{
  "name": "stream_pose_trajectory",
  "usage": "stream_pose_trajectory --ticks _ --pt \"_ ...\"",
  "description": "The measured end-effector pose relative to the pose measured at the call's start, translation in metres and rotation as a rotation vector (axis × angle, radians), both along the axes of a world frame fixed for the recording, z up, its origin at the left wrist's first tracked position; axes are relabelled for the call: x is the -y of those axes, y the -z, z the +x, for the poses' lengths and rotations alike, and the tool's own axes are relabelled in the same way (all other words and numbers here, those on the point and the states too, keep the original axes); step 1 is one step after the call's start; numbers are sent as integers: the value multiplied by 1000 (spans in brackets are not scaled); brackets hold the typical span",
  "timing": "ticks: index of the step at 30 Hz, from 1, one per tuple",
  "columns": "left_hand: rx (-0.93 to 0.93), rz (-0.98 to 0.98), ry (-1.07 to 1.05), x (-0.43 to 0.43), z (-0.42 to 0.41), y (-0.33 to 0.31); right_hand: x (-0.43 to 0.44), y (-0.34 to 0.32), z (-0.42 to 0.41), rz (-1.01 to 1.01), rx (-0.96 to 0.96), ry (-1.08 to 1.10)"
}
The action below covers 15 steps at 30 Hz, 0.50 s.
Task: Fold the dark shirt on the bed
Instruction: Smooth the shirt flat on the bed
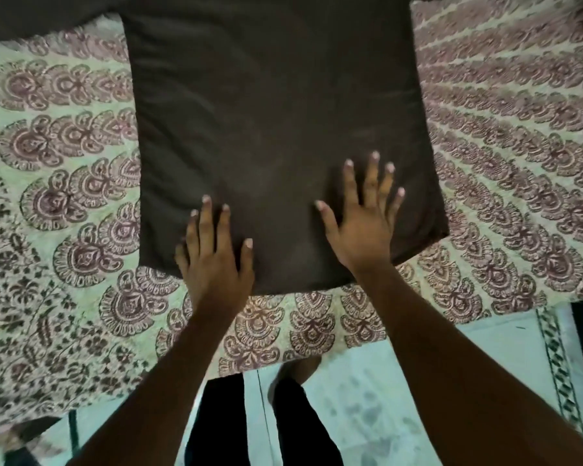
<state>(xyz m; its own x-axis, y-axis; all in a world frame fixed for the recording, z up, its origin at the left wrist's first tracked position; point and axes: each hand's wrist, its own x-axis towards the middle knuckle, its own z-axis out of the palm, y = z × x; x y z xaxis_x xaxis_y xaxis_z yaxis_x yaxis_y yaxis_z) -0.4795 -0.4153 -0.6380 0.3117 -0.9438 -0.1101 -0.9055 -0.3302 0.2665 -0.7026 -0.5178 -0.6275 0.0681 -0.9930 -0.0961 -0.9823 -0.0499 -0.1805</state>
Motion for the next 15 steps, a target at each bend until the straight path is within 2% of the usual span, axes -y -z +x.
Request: stream_pose_trajectory --ticks 3,5,9,11,15 --pt "-1 49 -55 -6 33 4 -9 11 43 16 -48 -255" --pt "-20 77 -22 -23 44 0 -46 14 63 54 -49 -417" --pt "-172 53 -68 -51 60 -14 -89 12 85 32 -42 -611" --pt "-202 -2 -132 -42 75 -16 -58 11 102 -28 -47 -593" --pt "-121 -25 -31 13 122 -16 25 14 142 -42 -70 -300"
